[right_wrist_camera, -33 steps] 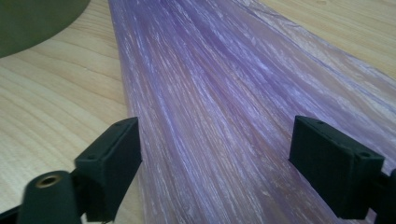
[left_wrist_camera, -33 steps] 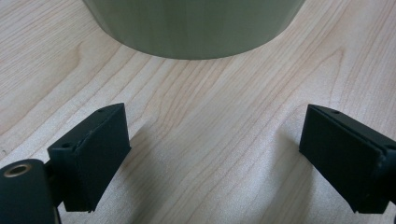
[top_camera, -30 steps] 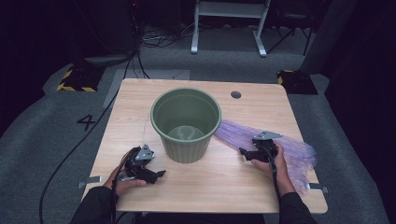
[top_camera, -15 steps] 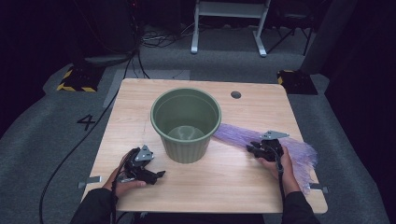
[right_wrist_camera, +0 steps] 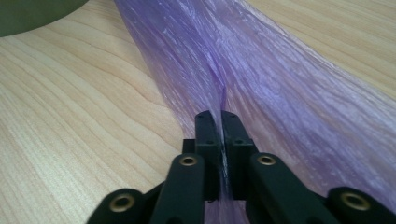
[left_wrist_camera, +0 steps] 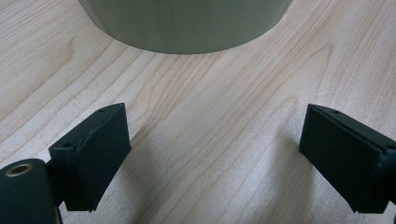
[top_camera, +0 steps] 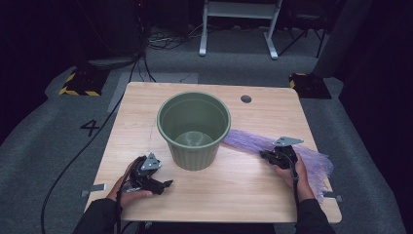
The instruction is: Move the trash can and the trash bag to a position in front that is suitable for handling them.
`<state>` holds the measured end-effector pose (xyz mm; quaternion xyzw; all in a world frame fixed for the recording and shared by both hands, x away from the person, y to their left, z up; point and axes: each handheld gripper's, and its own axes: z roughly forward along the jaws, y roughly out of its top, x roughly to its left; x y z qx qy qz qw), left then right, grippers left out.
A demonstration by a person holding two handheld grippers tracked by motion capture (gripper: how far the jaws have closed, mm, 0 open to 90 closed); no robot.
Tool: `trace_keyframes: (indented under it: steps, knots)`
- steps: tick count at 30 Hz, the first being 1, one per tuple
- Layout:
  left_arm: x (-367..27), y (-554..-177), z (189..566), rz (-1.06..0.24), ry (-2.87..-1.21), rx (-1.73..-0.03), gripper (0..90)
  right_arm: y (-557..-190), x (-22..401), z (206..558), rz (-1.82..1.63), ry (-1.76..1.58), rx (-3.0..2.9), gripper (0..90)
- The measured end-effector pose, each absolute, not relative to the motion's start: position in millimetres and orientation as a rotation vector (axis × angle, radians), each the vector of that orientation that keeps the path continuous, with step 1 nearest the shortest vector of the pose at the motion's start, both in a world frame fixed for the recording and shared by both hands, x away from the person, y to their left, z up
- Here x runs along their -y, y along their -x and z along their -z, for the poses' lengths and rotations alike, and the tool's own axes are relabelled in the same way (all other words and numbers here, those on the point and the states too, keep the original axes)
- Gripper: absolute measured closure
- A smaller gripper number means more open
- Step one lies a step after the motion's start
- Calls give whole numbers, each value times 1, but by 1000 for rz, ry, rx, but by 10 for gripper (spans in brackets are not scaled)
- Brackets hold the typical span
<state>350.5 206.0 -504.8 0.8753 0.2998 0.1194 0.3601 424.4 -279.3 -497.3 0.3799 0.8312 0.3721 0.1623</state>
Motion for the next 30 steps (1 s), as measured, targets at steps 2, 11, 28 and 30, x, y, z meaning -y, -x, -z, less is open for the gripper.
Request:
trace_keyframes:
  steps: [2, 11, 28, 30]
  knots:
    - [-206, -350, 505, -307, -2257, -771, 83, -424, 280, 497, -1056, -1080, -2351, 900]
    - [-206, -351, 505, -307, -2259, -770, 83, -420, 285, 488, -1093, -1082, -2272, 900]
    - [-207, -351, 505, -302, -2257, -762, 84, -410, 297, 463, -1203, -1078, -2107, 900]
    - [-207, -351, 505, -302, -2259, -765, 84, -409, 299, 461, -1220, -1083, -2088, 900]
